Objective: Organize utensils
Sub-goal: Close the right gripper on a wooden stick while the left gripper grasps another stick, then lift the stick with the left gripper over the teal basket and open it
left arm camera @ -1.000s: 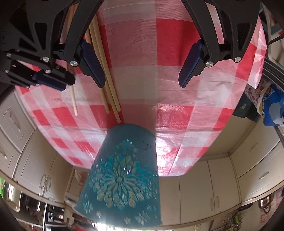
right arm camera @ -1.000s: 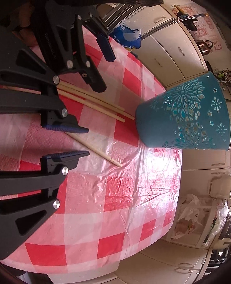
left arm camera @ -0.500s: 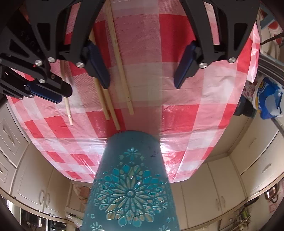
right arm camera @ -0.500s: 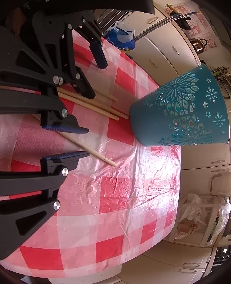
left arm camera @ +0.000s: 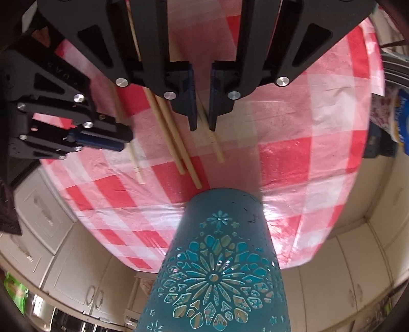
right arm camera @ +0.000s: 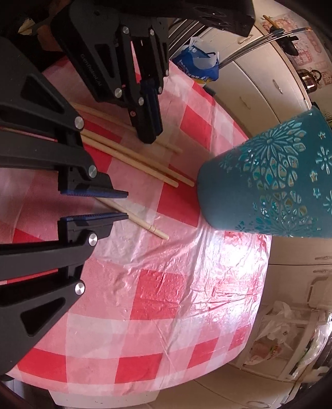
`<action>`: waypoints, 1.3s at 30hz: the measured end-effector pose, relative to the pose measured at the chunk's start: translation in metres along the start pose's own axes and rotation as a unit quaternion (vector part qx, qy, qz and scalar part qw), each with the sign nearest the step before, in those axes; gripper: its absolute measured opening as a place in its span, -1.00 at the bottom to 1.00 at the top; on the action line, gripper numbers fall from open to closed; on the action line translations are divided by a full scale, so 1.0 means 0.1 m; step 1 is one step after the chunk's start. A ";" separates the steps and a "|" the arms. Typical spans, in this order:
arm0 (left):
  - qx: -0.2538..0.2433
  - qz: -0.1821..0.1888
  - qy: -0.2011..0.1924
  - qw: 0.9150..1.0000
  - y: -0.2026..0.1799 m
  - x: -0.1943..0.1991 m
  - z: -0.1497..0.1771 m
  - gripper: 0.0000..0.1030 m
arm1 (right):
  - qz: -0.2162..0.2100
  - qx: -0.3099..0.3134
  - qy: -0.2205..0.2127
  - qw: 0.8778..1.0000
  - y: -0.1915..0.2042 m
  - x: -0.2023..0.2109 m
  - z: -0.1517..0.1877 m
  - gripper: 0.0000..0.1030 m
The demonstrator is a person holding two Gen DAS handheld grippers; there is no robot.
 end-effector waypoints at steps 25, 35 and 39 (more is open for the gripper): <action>0.016 0.023 -0.298 0.954 0.40 1.56 -0.44 -0.91 | -0.058 -0.152 -0.067 0.984 -0.55 0.08 0.13 -0.89; 0.042 0.023 -0.388 0.920 0.50 1.64 -1.46 -0.91 | -0.040 -0.123 -0.063 0.990 -0.43 0.08 0.13 -0.89; 0.066 0.012 -0.414 0.908 0.56 1.58 -1.76 -0.91 | -0.046 -0.126 -0.060 0.989 -0.45 0.08 0.13 -0.89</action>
Point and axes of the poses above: each gripper's, at about its wrist camera, not at the fingertips, and x roughly against the way its jaws point, y to its left, z to its underside, the point moved 2 cm from there along -x, roughly the way its jaws point, and after that the axes turned 7 degrees about -x, right-handed, at the moved point
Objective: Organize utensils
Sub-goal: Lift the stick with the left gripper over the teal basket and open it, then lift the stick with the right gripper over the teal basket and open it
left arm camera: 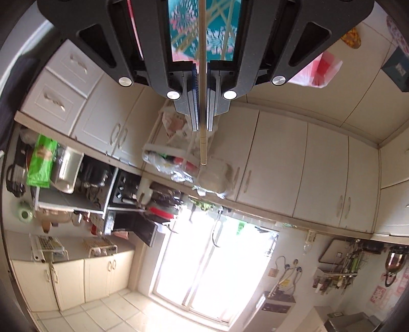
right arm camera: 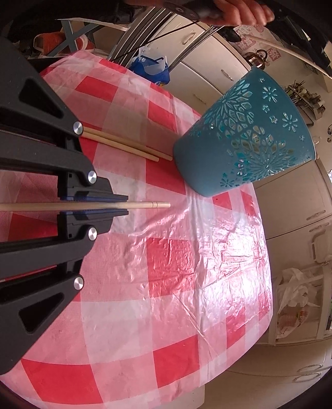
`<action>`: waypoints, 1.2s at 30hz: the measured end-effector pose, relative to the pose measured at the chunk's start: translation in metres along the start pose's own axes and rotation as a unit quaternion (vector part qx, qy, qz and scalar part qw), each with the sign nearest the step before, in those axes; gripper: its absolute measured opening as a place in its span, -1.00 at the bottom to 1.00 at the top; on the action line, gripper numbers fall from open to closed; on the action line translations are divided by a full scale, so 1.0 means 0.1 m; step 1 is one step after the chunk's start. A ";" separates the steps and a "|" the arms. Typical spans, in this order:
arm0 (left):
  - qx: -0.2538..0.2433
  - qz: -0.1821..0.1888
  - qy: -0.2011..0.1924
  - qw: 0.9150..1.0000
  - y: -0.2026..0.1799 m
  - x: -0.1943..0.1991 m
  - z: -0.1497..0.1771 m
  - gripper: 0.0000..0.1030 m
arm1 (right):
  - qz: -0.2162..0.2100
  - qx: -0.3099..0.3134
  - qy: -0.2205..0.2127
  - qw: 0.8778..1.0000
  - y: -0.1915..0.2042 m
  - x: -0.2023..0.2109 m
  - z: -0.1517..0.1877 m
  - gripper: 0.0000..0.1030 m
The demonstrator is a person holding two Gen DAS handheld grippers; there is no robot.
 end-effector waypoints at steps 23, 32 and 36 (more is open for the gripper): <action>0.017 -0.113 0.060 0.992 0.33 0.28 0.87 0.08 | 0.002 0.002 -0.010 1.000 0.01 0.06 -0.01 -0.88; 0.099 -0.137 0.149 0.974 0.67 0.66 1.77 0.32 | -0.106 -0.055 -0.072 0.990 0.01 0.50 -0.15 -0.88; 0.123 -0.139 0.179 0.966 0.74 0.64 2.06 0.32 | -0.134 -0.056 -0.096 0.985 0.17 0.71 -0.26 -0.88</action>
Point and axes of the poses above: each gripper's, at about its wrist camera, not at the fingertips, and x roughly against the way its jaws point, y to its left, z to its underside, the point moved 2 cm from there along -x, roughly the way its jaws point, and after that the axes turned 7 degrees about -x, right-handed, at the moved point
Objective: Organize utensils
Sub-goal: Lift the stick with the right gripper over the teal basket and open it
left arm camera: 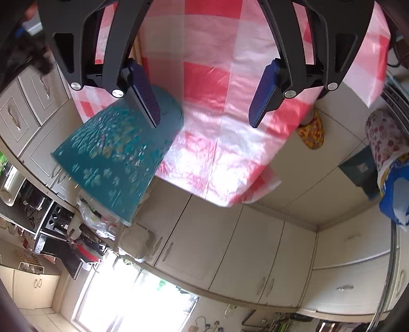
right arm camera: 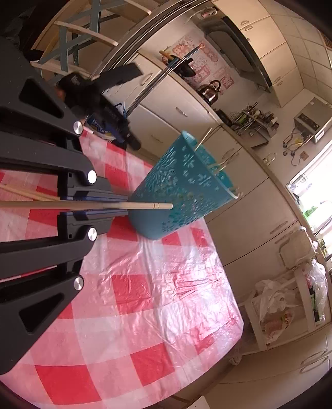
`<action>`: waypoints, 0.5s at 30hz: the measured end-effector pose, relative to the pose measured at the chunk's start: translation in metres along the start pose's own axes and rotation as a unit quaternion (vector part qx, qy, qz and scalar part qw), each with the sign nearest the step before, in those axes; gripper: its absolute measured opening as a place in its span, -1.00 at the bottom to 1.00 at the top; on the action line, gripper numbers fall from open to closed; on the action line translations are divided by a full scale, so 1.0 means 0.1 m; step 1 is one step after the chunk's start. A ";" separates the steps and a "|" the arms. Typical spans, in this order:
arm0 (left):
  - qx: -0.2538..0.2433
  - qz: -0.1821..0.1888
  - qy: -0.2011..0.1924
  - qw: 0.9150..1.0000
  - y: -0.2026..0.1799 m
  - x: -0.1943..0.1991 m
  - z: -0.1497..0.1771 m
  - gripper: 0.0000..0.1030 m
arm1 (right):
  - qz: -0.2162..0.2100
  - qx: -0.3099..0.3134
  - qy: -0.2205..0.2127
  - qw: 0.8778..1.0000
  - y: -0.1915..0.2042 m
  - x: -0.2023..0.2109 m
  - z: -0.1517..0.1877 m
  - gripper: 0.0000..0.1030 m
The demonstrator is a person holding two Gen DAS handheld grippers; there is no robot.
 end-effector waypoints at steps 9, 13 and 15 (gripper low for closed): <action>0.015 0.013 0.007 1.000 0.04 -0.06 0.01 0.34 | -0.068 0.043 -0.106 0.991 0.94 0.00 -0.95 -0.88; 0.029 0.019 0.008 0.999 0.08 -0.07 0.00 0.34 | -0.034 0.070 -0.171 0.982 1.32 -0.32 -1.42 -0.88; 0.032 0.022 0.008 0.999 0.08 -0.08 0.00 0.34 | -0.009 0.078 -0.191 0.978 1.39 -0.52 -1.58 -0.88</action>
Point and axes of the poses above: each gripper's, at about its wrist camera, not at the fingertips, and x roughly against the way its jaws point, y to its left, z to its underside, the point moved 2 cm from there along -x, roughly the way its jaws point, and after that the axes turned 7 degrees about -x, right-handed, at the moved point
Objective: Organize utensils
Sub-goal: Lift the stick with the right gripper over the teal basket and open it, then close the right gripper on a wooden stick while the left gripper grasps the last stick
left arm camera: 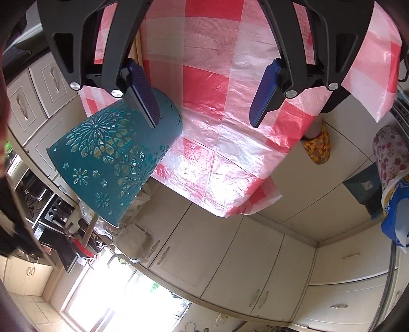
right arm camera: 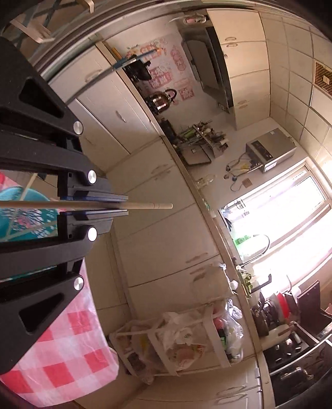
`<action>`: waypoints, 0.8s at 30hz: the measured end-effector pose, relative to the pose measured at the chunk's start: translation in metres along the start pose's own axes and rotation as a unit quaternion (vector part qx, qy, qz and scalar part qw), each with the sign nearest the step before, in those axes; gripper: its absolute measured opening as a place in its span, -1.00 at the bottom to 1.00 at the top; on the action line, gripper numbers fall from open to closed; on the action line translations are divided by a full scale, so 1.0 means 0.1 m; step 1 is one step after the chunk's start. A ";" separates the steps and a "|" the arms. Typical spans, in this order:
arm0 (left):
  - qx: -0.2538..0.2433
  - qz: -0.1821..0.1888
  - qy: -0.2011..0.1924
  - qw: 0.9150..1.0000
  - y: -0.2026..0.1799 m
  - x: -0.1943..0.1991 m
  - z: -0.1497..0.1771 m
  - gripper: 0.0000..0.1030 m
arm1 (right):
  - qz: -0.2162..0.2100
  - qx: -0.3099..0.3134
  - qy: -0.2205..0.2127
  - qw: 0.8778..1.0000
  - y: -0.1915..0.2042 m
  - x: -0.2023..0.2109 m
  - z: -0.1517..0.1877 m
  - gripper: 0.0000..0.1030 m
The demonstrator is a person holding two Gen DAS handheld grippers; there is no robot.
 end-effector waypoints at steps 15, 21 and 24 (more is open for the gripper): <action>0.018 0.010 0.003 1.000 0.08 -0.04 0.01 0.35 | 0.041 0.036 0.073 0.996 -0.16 0.17 0.55 -0.50; 0.014 0.008 0.007 1.000 0.08 -0.06 0.01 0.37 | 0.086 0.089 0.178 0.976 -0.37 0.68 1.47 -0.51; 0.014 0.006 0.009 1.000 0.08 -0.06 0.01 0.39 | 0.117 0.085 0.260 0.955 -0.61 0.56 1.96 -0.63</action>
Point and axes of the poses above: each gripper's, at about its wrist camera, not at the fingertips, and x roughly against the way its jaws point, y to its left, z to its underside, the point moved 2 cm from there along -x, roughly the way its jaws point, and after that the axes turned 7 degrees about -x, right-handed, at the moved point
